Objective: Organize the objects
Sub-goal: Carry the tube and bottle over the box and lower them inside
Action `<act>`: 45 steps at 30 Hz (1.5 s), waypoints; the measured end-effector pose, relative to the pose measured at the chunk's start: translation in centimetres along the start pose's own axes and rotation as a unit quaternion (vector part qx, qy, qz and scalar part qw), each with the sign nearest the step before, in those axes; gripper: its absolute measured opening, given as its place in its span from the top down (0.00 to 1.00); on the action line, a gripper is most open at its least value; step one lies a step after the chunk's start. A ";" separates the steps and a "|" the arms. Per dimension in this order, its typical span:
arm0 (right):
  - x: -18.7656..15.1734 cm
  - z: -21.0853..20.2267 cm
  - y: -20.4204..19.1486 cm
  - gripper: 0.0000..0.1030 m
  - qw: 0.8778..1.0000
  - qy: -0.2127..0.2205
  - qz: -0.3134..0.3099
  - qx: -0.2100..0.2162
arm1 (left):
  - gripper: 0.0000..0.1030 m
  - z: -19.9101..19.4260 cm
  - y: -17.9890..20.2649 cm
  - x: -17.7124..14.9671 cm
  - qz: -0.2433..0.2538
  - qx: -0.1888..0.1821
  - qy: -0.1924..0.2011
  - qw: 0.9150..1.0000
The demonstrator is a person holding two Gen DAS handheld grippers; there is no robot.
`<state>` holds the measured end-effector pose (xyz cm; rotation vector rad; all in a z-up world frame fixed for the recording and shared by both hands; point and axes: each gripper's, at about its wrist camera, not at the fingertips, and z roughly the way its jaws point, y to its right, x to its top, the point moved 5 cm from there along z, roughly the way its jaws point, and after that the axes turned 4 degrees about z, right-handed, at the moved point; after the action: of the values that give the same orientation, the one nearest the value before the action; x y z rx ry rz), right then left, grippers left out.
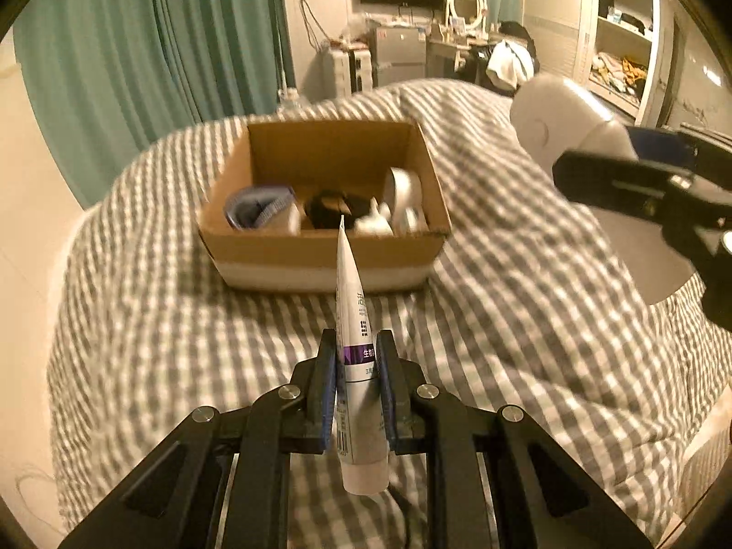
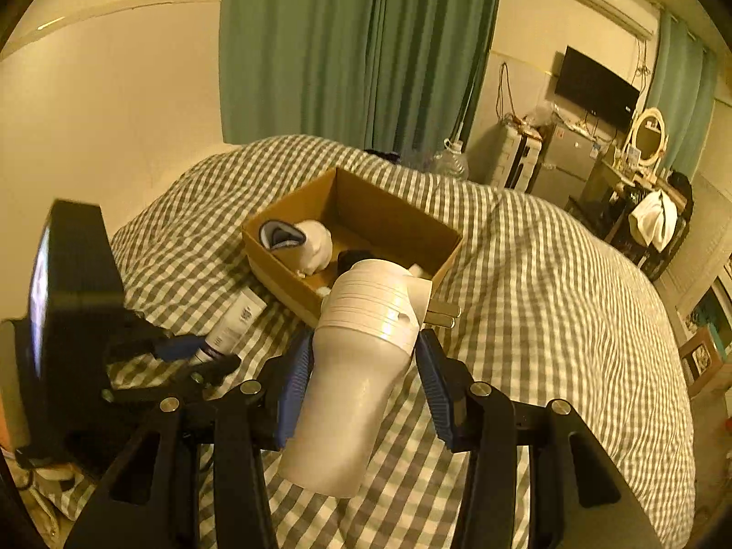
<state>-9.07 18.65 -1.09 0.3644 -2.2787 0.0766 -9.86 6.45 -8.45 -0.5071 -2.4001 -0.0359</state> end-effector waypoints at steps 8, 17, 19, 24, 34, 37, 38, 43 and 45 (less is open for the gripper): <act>4.1 0.3 0.1 0.56 1.000 0.027 -0.002 0.012 | 0.84 -1.0 -3.4 5.1 -0.005 0.034 0.028 0.999; 9.3 3.4 1.4 0.56 0.999 0.039 0.015 0.029 | 0.84 1.6 -6.1 11.9 -0.007 0.037 0.047 0.998; 10.2 4.7 2.0 0.56 0.998 0.039 0.030 0.035 | 0.84 2.8 -6.6 12.9 -0.014 0.026 0.041 0.999; 11.4 9.4 3.8 0.56 0.998 0.022 0.053 0.039 | 0.84 6.4 -7.1 14.5 -0.011 0.016 0.026 0.999; 10.8 18.6 6.3 0.56 0.997 -0.038 0.062 0.037 | 0.84 13.5 -7.2 15.2 0.008 0.017 -0.008 1.000; 10.4 20.4 6.7 0.56 0.996 -0.049 0.065 0.040 | 0.84 14.9 -7.1 15.4 0.010 0.013 -0.016 1.000; 10.2 21.0 6.8 0.56 0.996 -0.053 0.065 0.041 | 0.84 15.4 -7.2 15.5 0.011 0.012 -0.019 1.000; 9.3 23.0 7.0 0.56 0.995 -0.073 0.062 0.037 | 0.84 18.0 -6.9 15.1 0.023 0.005 -0.039 0.999; 8.8 23.5 6.9 0.56 0.995 -0.075 0.058 0.031 | 0.84 18.6 -6.6 15.1 0.029 0.004 -0.045 0.999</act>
<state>-33.54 19.12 -9.98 0.2771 -2.4497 0.1847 -34.32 8.51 -12.64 -0.5846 -2.4704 0.0215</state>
